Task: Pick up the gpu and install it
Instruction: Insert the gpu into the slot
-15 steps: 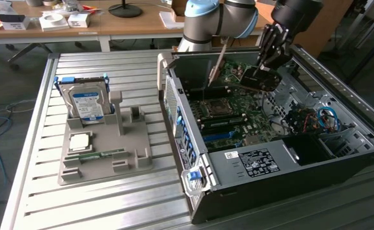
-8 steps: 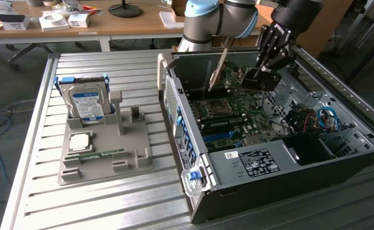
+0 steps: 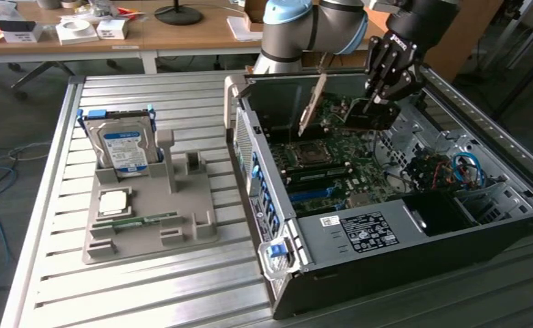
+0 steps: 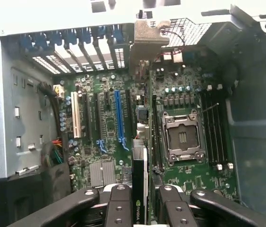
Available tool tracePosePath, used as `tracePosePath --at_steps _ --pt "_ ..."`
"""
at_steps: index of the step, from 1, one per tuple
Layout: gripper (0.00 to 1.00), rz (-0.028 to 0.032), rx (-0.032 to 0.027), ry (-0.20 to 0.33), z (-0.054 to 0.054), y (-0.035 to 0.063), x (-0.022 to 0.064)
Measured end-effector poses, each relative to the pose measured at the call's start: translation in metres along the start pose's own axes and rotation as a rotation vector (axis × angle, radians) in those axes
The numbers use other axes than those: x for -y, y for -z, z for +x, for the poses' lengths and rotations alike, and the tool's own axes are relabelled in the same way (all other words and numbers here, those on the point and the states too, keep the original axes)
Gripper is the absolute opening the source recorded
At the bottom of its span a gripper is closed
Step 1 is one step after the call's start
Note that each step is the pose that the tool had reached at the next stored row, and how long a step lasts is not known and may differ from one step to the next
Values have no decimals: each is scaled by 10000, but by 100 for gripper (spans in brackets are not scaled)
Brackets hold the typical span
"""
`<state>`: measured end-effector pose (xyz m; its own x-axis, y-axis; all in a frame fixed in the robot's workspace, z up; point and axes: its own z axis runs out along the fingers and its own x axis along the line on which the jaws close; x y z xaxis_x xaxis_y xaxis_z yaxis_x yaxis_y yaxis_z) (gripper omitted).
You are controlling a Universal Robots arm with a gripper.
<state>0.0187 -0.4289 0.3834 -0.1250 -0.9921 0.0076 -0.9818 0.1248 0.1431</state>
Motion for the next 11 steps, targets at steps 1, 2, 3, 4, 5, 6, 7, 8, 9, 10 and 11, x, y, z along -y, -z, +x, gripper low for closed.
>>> tracePosePath --at_steps 1,2,3,4,5,6,7,8,9,10,11 --pt "26 59 5 18 0 -4 -4" --pt "26 136 13 38 1 -8 -7" --pt "26 213 21 55 2 -12 -11" --pt "26 296 29 72 2 -16 -14" --pt "26 379 38 90 3 -20 -17" --pt "26 467 46 111 3 -24 -19" --pt "26 556 54 134 3 -28 -20" --pt "26 642 63 157 3 -32 -22" --pt "26 735 72 180 4 -37 -24" --pt "26 802 79 201 4 -41 -27" --pt "26 848 83 215 5 -44 -34"
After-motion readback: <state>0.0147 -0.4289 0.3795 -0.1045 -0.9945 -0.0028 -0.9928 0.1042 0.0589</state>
